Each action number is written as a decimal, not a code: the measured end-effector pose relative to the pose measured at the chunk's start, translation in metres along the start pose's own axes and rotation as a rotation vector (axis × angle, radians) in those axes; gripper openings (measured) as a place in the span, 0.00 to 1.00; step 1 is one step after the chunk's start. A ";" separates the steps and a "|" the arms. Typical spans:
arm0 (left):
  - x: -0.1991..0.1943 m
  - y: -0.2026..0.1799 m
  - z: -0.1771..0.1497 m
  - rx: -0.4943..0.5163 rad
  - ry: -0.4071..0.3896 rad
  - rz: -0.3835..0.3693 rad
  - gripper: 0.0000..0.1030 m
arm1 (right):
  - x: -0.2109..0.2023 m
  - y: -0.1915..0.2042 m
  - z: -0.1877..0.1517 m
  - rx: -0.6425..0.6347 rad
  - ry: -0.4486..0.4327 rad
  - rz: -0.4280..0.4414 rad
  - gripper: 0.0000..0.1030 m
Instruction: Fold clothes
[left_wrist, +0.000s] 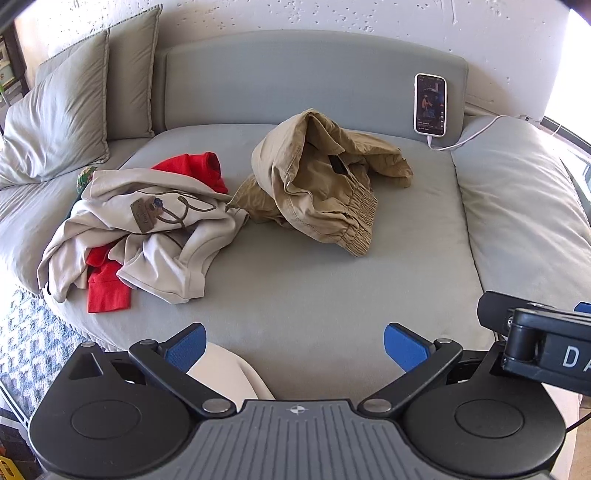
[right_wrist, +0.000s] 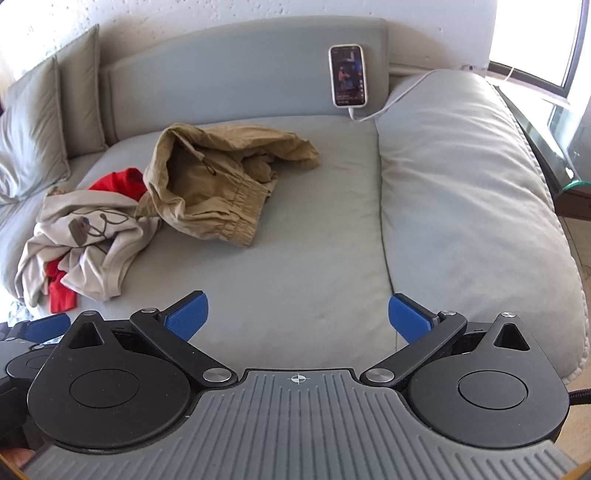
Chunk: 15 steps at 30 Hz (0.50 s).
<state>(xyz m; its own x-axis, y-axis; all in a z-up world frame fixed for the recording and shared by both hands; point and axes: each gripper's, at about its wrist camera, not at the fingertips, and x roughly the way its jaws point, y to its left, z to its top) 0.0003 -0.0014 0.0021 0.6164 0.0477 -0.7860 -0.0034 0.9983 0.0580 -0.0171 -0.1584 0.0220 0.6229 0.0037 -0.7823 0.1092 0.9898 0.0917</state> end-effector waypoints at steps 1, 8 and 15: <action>-0.001 -0.001 0.001 0.002 -0.009 0.002 0.99 | -0.001 0.000 0.000 -0.003 -0.005 -0.001 1.00; -0.002 0.000 -0.005 0.002 0.010 -0.007 0.99 | -0.006 0.003 -0.005 -0.018 0.010 -0.016 1.00; 0.000 0.001 -0.006 0.002 0.029 -0.009 0.99 | -0.001 0.003 -0.002 -0.022 0.035 -0.015 1.00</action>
<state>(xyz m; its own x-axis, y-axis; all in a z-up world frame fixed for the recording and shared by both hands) -0.0041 -0.0006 -0.0014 0.5935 0.0394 -0.8038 0.0037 0.9987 0.0517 -0.0187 -0.1549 0.0223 0.5938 -0.0068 -0.8046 0.1009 0.9927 0.0660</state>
